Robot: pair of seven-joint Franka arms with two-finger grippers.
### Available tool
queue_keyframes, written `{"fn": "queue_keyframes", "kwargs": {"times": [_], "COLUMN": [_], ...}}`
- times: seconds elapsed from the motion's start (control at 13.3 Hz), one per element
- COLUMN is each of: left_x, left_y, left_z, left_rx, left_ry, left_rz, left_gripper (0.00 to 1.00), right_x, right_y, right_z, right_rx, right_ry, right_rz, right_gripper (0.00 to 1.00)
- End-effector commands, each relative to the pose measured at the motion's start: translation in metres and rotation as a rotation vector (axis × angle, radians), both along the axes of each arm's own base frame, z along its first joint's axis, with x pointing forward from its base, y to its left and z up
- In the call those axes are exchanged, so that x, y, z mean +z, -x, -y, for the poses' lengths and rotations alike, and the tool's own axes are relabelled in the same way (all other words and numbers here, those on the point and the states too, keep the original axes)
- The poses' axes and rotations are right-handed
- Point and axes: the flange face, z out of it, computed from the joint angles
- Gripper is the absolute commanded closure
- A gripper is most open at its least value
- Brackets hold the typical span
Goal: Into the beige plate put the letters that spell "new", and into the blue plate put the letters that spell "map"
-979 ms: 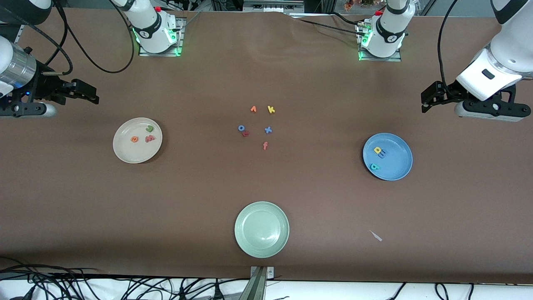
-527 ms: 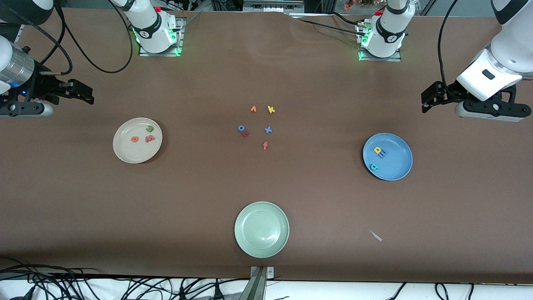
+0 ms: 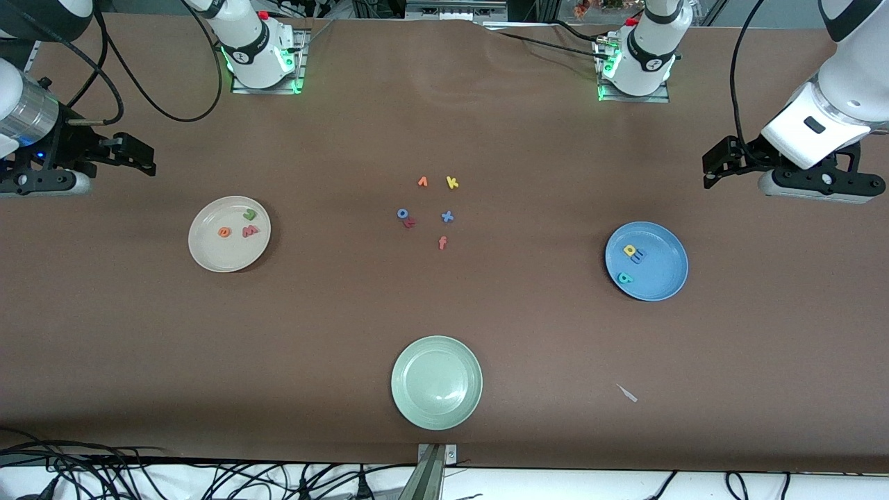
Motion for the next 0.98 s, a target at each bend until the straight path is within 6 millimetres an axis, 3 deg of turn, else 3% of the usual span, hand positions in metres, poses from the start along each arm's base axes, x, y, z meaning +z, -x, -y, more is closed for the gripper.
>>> {"fn": "queue_keyframes", "kwargs": {"times": [0.0,0.9], "left_x": [0.0054,0.0046], "left_y": [-0.0015,-0.0015], "left_z": [-0.0004,-0.0012], "left_rx": [-0.001,0.003], "left_ry": [0.023,0.023], "left_rz": [-0.006,-0.008], "left_gripper": [0.00,0.00], "right_x": [0.0106,0.0105], "right_y": [-0.0006,-0.0031], "right_z": [-0.0038,-0.0079], "right_rx": [0.008,0.013], "right_ry": [0.008,0.004], "right_rz": [0.025,0.036], "right_gripper": [0.00,0.00]}}
